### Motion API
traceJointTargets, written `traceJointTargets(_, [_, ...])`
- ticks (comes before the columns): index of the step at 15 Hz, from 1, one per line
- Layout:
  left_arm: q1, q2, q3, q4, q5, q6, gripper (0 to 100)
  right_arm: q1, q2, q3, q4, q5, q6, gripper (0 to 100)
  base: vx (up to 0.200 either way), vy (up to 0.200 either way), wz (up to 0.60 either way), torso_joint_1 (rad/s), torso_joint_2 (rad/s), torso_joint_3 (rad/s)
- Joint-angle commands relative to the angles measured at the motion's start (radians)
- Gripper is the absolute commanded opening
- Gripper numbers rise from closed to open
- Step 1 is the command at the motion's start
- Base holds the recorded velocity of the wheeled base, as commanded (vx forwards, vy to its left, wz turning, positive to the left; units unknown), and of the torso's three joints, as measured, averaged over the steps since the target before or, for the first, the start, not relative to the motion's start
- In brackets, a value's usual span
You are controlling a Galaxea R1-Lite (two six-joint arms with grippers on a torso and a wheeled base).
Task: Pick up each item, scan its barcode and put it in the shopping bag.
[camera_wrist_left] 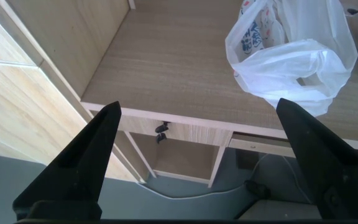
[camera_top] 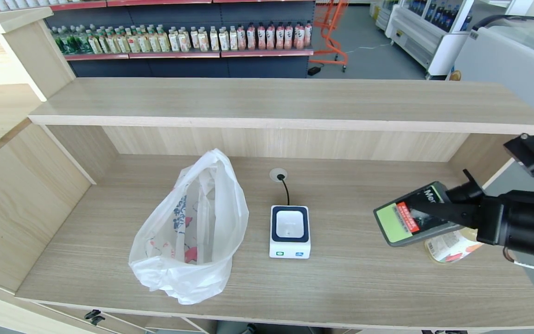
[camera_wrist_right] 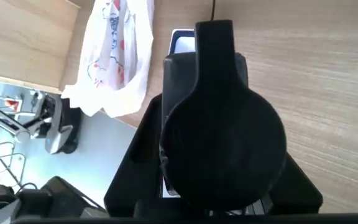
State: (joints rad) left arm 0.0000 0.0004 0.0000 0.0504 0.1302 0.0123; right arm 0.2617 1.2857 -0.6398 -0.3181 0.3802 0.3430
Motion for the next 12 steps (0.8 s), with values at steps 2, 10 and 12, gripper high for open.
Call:
traceJointTargets(2, [0.0,0.0,0.0,0.0,0.0,0.0,100,0.123,0.265,-0.029,-0.136,-0.043,0.126,0,0.0,0.0,0.0,0.0,0.0,0.0])
traceJointTargets(10, [0.0,0.001,0.0,0.0,0.0,0.0,100,0.225,0.527,-0.179,-0.153,-0.121,0.129,0,0.0,0.0,0.0,0.0,0.0,0.0])
traceJointTargets(12, [0.0,0.001,0.0,0.0,0.0,0.0,100,0.24,0.558,-0.189,-0.156,-0.13,0.129,0,0.0,0.0,0.0,0.0,0.0,0.0])
